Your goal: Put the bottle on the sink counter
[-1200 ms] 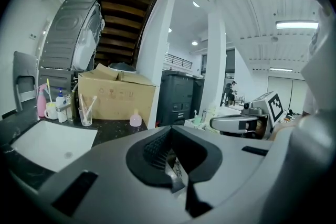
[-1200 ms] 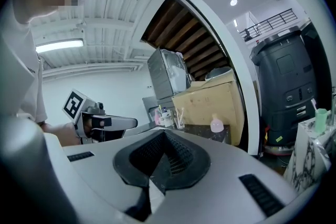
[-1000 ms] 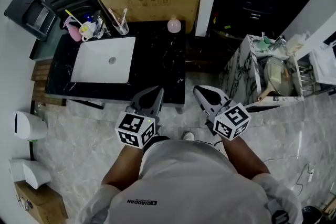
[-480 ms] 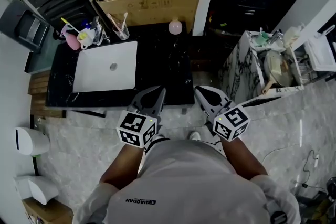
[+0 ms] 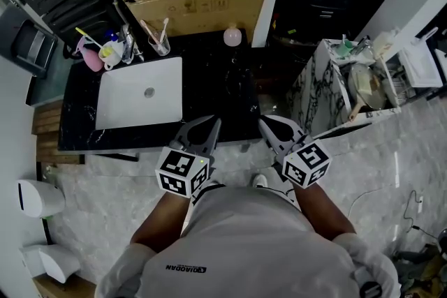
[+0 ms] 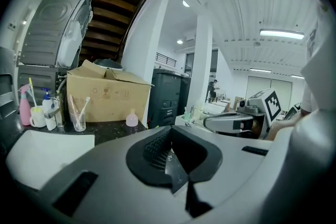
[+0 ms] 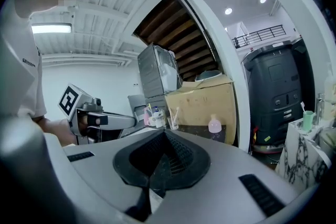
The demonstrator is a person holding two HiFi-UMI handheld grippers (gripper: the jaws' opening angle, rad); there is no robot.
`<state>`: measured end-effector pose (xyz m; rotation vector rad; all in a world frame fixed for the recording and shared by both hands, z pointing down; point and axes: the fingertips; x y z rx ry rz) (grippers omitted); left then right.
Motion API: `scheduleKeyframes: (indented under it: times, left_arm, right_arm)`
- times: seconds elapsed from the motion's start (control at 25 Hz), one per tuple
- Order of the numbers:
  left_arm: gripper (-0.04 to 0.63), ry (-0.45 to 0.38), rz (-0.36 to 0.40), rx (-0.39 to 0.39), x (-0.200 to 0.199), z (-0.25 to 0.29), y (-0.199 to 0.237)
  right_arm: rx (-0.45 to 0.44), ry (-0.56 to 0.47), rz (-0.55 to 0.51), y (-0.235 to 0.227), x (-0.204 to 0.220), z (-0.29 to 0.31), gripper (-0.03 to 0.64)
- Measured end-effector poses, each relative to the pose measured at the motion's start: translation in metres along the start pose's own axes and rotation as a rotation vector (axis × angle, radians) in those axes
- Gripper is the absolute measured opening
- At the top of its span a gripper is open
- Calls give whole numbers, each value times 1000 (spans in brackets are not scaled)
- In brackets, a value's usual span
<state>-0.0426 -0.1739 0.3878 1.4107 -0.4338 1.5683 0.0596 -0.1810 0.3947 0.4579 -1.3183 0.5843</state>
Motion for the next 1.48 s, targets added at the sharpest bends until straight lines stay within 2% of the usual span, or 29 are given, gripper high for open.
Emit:
scheduleKeyframes:
  times: [1.48]
  left_arm:
    - [14, -22, 9, -41, -6, -7, 7]
  right_arm:
    - [-15, -15, 6, 0, -5, 6, 40]
Point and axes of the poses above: the fingertips, and each gripper's own axes: z forward along the fingers, y to its left, x out of its underside, and after that the axes turned 11 degrees about -z, right-handed
